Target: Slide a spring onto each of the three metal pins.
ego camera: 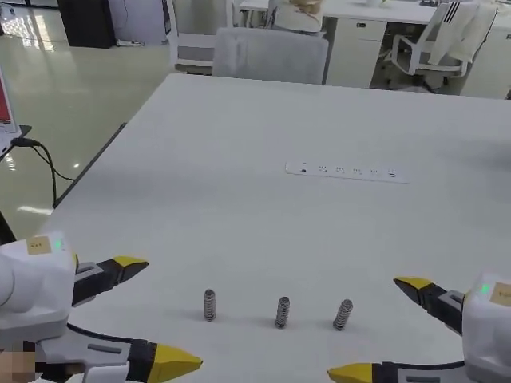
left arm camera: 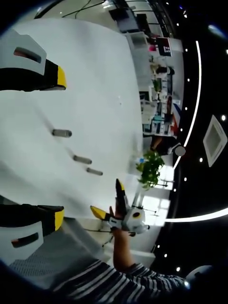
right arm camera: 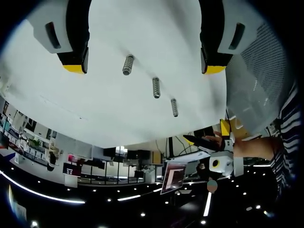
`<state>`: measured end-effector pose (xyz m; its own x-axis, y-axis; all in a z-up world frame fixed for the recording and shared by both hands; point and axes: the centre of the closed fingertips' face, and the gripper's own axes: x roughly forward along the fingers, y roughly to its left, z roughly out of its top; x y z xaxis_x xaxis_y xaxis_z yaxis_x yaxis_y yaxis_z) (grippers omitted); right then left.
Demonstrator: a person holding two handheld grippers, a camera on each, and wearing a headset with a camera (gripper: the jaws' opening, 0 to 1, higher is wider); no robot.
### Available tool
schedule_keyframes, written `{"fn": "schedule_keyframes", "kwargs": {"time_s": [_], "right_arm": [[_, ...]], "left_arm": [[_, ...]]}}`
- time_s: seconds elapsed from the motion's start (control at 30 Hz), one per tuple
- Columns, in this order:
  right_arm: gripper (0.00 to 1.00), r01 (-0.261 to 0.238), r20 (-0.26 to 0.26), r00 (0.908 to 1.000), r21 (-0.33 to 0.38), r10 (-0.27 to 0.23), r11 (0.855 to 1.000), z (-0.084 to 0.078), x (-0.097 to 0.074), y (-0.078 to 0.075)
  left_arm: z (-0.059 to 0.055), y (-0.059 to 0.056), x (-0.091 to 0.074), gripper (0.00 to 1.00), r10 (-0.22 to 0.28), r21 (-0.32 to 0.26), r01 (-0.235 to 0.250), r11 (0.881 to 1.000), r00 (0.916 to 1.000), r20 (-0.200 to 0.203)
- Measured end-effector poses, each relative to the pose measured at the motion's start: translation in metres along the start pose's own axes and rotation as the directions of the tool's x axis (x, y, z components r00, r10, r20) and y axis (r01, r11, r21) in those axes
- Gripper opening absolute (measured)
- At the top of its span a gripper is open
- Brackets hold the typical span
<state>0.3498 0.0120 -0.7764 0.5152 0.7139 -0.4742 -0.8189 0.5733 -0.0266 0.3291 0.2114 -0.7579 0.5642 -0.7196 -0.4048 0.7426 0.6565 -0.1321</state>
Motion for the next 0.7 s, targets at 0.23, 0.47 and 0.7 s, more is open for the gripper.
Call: {"fn": "schedule_keyframes", "kwargs": {"time_s": [0.23, 0.47, 0.7], "right_arm": [[0.99, 0.000, -0.006, 1.0000, 0.004, 0.000, 1.000, -0.0036, -0.0001, 0.0011], [0.99, 0.002, -0.009, 1.0000, 0.004, -0.001, 1.000, -0.0041, 0.0002, 0.0009], [0.99, -0.002, -0.006, 1.0000, -0.004, 0.002, 1.000, -0.0026, 0.0008, 0.0025]], "left_arm": [[-0.0016, 0.0007, -0.0005, 0.98, 0.003, 0.000, -0.003, 1.000, 1.0000, -0.007], [-0.0032, 0.0008, 0.0006, 0.98, 0.003, -0.005, -0.003, 1.000, 0.9999, -0.011], [-0.0040, -0.0015, 0.0018, 0.98, -0.001, -0.008, 0.001, 1.000, 1.0000, -0.010]]}}
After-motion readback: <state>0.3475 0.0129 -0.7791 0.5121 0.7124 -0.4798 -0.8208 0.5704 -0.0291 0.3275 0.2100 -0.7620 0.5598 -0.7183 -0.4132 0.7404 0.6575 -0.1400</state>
